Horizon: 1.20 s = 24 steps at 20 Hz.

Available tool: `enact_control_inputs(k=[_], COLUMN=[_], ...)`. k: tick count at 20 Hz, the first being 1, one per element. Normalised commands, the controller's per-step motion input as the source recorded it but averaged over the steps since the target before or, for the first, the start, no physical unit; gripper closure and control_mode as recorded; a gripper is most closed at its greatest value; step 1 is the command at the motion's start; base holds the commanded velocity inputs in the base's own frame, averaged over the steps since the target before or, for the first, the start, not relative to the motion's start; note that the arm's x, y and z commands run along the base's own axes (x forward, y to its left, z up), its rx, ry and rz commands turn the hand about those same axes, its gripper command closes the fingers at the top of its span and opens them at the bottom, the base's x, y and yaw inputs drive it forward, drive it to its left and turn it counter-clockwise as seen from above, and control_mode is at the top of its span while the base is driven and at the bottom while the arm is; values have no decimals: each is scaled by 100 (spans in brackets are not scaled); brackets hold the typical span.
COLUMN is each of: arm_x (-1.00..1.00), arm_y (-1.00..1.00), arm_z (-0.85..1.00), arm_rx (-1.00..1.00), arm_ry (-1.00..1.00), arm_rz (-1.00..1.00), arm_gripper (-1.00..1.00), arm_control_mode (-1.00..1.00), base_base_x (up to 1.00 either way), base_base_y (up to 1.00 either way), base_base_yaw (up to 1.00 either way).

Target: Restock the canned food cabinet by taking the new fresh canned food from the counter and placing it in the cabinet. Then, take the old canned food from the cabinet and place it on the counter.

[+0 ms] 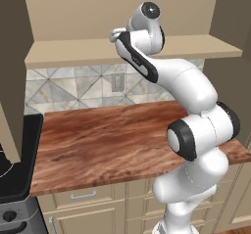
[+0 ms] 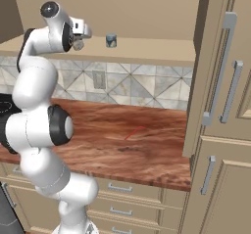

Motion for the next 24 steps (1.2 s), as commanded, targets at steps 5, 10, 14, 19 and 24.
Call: enact_control_inputs(k=[5,10,14,19,24], arm_x=[17,16,15,19,20], arm_y=[0,0,0,0,0], arm_z=[0,0,0,-1,-2], arm_rx=[0,0,0,0,0], arm_ry=[0,0,0,0,0], arm_rz=[0,0,0,0,0], arm_gripper=[-100,-100,-100,-100,-100], arm_control_mode=[-100,-100,-100,-100,-100], base_base_x=[0,0,0,0,0], base_base_y=[0,0,0,0,0], base_base_yaw=[0,0,0,0,0])
